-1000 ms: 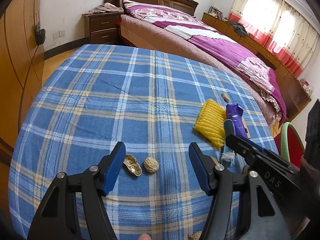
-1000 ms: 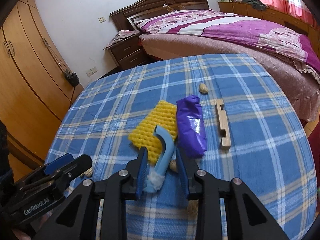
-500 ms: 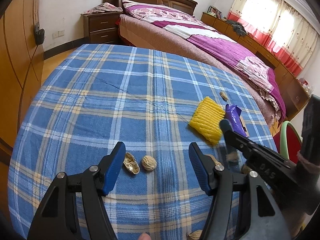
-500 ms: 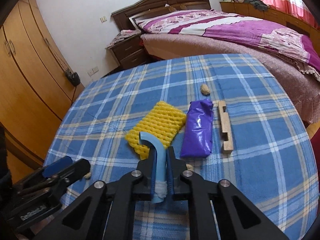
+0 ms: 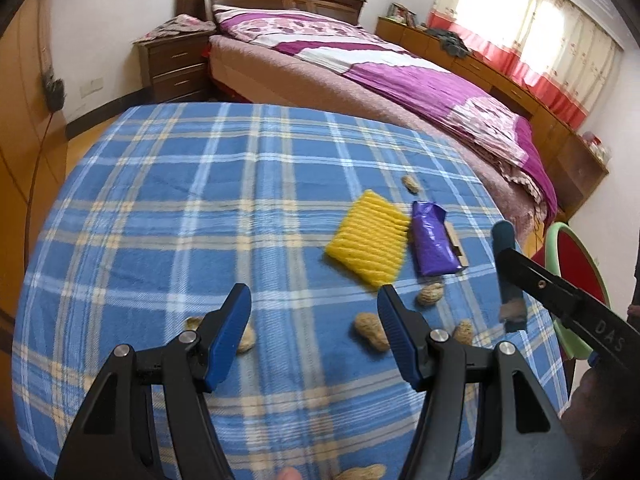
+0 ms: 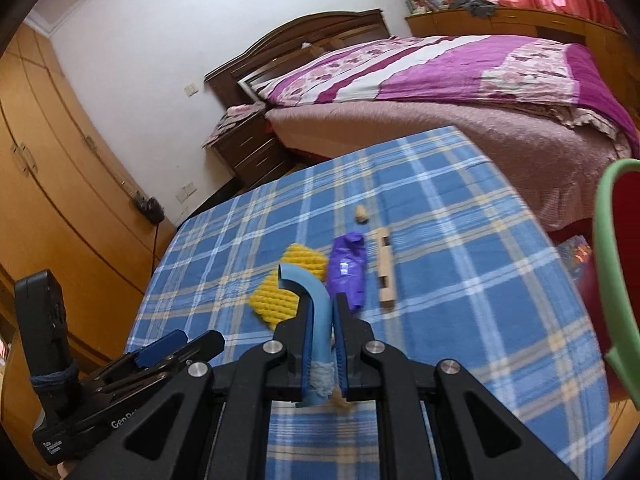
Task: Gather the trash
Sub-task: 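Grasp the blue toothbrush with the right tool while the left tool grasps the yellow foam net, then carry the toothbrush and foam net over the red bucket and open both tools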
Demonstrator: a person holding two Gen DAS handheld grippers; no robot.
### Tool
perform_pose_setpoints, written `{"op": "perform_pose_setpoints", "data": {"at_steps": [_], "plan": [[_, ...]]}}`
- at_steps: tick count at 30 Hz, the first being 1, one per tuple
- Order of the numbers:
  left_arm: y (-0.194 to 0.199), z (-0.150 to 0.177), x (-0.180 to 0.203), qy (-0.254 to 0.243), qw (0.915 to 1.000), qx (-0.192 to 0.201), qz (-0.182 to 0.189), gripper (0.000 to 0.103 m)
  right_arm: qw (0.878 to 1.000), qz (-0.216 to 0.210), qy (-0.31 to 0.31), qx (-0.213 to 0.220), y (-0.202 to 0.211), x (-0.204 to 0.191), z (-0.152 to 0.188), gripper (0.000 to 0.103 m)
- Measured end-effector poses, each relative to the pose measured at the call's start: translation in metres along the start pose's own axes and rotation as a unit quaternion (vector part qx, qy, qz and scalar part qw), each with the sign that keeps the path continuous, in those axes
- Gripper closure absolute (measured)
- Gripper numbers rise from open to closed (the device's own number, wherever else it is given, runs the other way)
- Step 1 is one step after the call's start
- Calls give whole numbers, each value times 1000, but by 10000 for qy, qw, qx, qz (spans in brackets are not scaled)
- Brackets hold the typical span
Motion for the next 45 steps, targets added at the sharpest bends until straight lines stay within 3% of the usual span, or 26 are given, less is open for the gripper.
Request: {"op": "perform_pose_setpoints", "data": {"at_steps": [9, 16, 21, 30, 33, 38, 45], "plan": [[-22, -14, 24, -281, 9994, -153, 117, 38, 9981, 253, -483, 278, 27, 45, -6, 91], [-52, -28, 36, -628, 9976, -288, -52, 38, 9965, 318, -730, 244, 30, 68, -2, 91], [-72, -27, 34, -557, 9971, -523, -27, 38, 9958, 334, -831, 209, 28, 78, 1, 91], [-74, -27, 40, -571, 9974, -445, -56, 36, 9949, 323, -951, 133, 23, 86, 6, 91], [-73, -27, 41, -521, 9978, -405, -24, 45, 9948, 327, -953, 143, 25, 85, 6, 91], [-66, -25, 43, -371, 9980, -354, 367, 88, 9946, 339, -966, 193, 30, 87, 7, 91], [-37, -23, 49, -368, 9977, 34, 574, 92, 9945, 321, -953, 292, 43, 85, 7, 91]]}}
Point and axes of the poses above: each gripper's, at about its wrist camera, not at the fingertips, and y roughly against the way its jaws point, x to its right, z to its underside, the point moved 6 cm from there along -y, roughly the way its jaws point
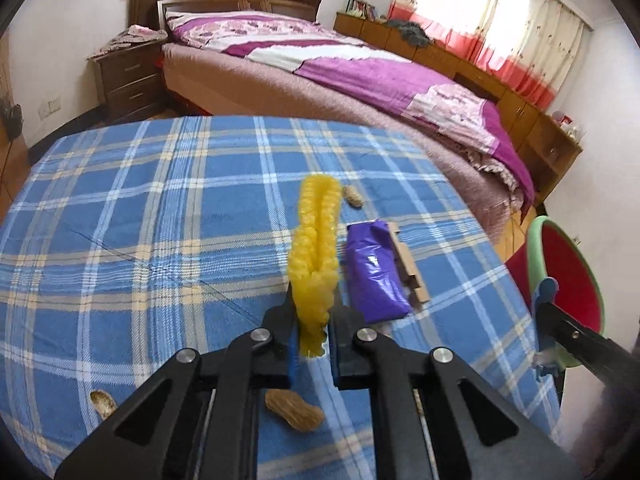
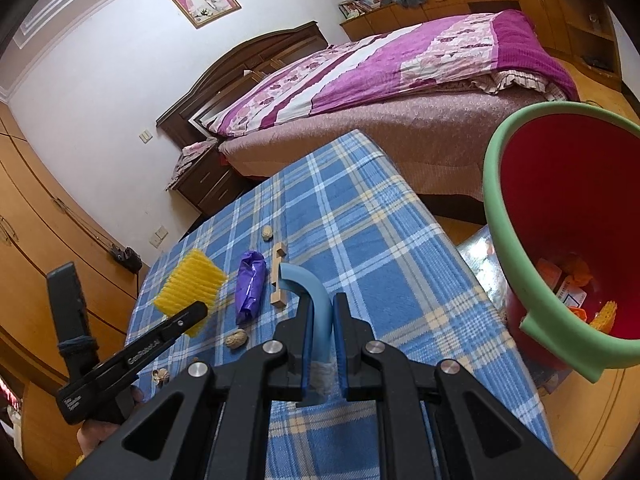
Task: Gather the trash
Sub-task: 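Carry the toothbrush and foam net over the red bucket and open both tools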
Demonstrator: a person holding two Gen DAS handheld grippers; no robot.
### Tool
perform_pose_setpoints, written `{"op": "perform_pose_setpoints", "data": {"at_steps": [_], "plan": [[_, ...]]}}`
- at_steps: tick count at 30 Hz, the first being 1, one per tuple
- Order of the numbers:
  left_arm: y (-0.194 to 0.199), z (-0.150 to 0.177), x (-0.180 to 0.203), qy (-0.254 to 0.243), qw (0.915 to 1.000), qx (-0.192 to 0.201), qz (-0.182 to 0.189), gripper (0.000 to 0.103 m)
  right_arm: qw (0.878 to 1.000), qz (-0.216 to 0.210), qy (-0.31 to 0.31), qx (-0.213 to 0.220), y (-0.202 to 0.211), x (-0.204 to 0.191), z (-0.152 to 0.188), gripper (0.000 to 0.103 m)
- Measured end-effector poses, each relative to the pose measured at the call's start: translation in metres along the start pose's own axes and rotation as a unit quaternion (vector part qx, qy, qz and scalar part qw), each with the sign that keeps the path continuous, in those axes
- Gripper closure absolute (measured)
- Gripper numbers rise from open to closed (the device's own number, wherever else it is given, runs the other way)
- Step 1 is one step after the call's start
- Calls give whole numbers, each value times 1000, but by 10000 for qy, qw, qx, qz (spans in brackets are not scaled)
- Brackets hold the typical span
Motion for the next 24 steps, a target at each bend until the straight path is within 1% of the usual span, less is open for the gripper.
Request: {"op": "perform_pose_setpoints", "data": {"at_steps": [6, 12, 18, 24], "plan": [[27, 3, 6, 66, 9996, 204, 166, 93, 9999, -48, 39, 140, 16, -4, -1, 91], [52, 4, 25, -34, 9986, 383, 352, 93, 9995, -74, 41, 298, 35, -4, -1, 91], [71, 7, 49, -194, 9971, 481, 550, 93, 9988, -87, 8, 482, 59, -1, -1, 91], [81, 14, 74, -342, 9956, 477, 737, 93, 9978, -95, -77, 659, 80, 6, -1, 91]]}}
Point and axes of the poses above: each gripper's, at about its wrist camera, not at the fingertips, and y roughly against the way its jaws point, x to its right, z to its underside, the point moved 6 cm from there along -y, roughly the way its jaws point
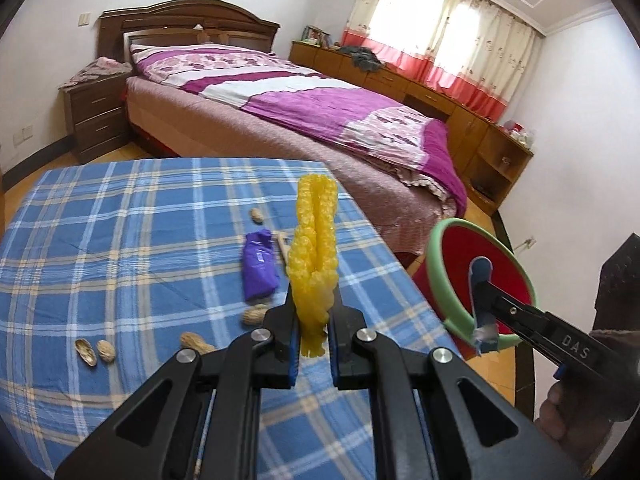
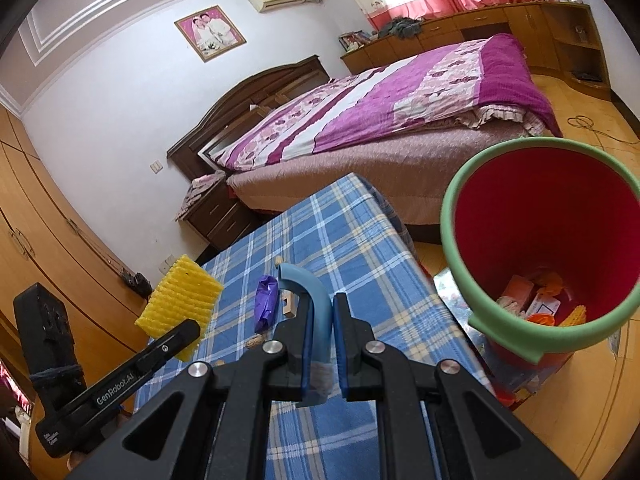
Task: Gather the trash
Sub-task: 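Carry the toothbrush and foam net over the red bucket and open both tools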
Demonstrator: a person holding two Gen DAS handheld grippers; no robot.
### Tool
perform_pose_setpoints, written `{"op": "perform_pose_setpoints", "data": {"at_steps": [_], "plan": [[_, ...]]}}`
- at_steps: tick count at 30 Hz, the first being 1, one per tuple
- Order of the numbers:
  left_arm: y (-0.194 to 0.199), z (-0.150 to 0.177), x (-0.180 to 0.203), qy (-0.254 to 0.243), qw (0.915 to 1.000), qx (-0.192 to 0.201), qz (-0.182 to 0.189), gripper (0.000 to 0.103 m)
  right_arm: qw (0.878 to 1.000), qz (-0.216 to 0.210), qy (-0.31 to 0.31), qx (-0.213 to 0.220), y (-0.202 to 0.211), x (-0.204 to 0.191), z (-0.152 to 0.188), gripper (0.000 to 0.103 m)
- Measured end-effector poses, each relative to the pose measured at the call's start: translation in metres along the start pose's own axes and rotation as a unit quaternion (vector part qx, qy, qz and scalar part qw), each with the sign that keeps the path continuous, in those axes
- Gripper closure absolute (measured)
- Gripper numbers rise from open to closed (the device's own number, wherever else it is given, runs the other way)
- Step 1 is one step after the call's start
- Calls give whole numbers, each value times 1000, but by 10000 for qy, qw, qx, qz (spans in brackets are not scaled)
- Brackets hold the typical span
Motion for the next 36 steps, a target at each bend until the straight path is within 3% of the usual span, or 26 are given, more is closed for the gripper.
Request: {"op": "perform_pose_setpoints", "data": {"at_steps": [15, 36], "plan": [[-13, 7, 74, -385, 9974, -291, 544, 93, 9985, 202, -298, 402, 41, 45, -16, 91], [-67, 18, 172, -1183, 9864, -706, 895, 93, 9923, 609, -860, 646, 58, 137, -35, 91]]}}
Point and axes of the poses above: each gripper's, at about its wrist camera, not at the fingertips, and y roughly against the way its jaws point, x to its right, z to its underside, the point moved 6 cm from there along -y, roughly the way its jaws point
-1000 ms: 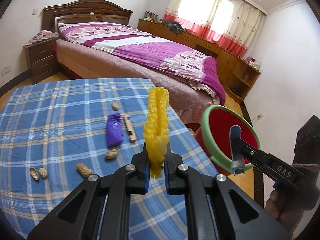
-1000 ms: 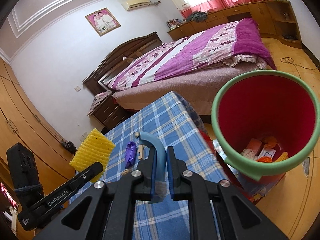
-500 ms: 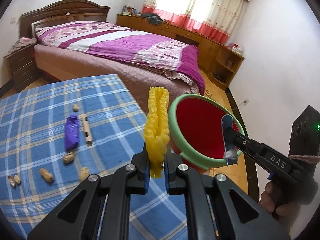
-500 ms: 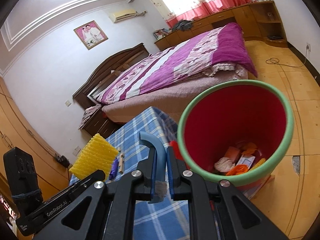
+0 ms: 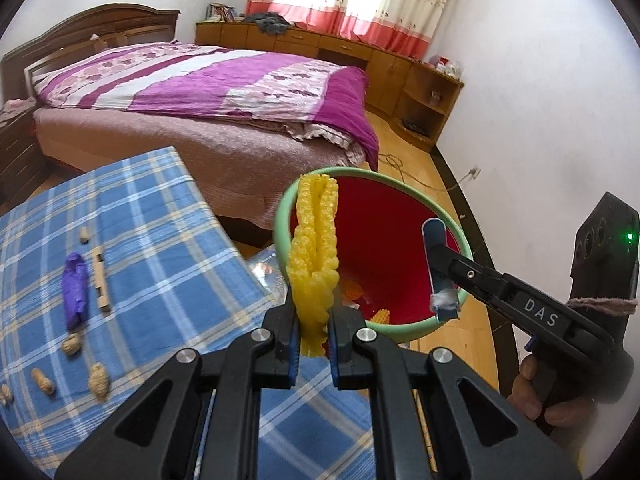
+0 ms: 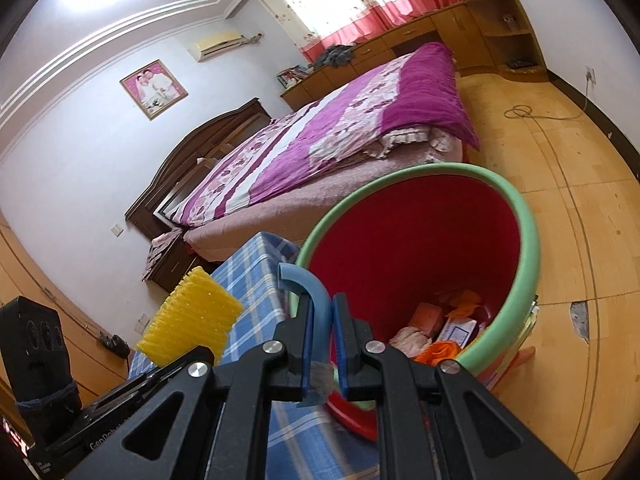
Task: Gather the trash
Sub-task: 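Carry the toothbrush and foam net over the red bucket and open both tools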
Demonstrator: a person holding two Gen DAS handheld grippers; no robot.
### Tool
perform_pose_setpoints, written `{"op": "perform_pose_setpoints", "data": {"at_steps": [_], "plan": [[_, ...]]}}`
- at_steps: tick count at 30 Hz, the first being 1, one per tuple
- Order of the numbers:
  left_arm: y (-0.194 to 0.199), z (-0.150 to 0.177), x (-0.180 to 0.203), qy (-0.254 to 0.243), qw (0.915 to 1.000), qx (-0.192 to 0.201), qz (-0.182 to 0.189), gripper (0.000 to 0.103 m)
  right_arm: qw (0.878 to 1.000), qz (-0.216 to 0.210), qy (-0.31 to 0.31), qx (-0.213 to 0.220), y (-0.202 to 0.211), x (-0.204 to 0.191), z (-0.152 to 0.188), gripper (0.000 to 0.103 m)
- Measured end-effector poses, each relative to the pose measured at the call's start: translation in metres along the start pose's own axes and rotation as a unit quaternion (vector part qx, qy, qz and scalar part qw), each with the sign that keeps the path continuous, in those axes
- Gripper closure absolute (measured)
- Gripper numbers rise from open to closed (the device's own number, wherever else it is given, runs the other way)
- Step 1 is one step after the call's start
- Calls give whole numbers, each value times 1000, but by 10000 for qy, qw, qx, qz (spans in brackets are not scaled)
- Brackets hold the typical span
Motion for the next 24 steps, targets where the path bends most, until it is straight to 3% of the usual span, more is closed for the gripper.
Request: {"op": "perform_pose_setpoints", "data": {"at_steps": [16, 18, 20, 24], "plan": [[-62, -7, 33, -358, 9986, -251, -283, 92, 9993, 222, -297, 23, -10, 58, -24, 89], [-71, -7, 32, -313, 9982, -392, -334, 84, 9992, 226, -315, 2, -13, 61, -26, 89], [-78, -6, 32, -323, 9975, -493, -386, 70, 9992, 244, -301, 5, -15, 65, -28, 89], [-84, -6, 30, -333, 9969, -527, -489, 70, 9993, 302, -205, 13, -18, 64, -35, 82]]}}
Point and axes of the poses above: each gripper's, at about its wrist camera, not at the fingertips, and y roughly against the way its jaws point, x to its right, z to its underside, the point moved 6 cm from there along -y, roughly the way its jaws point
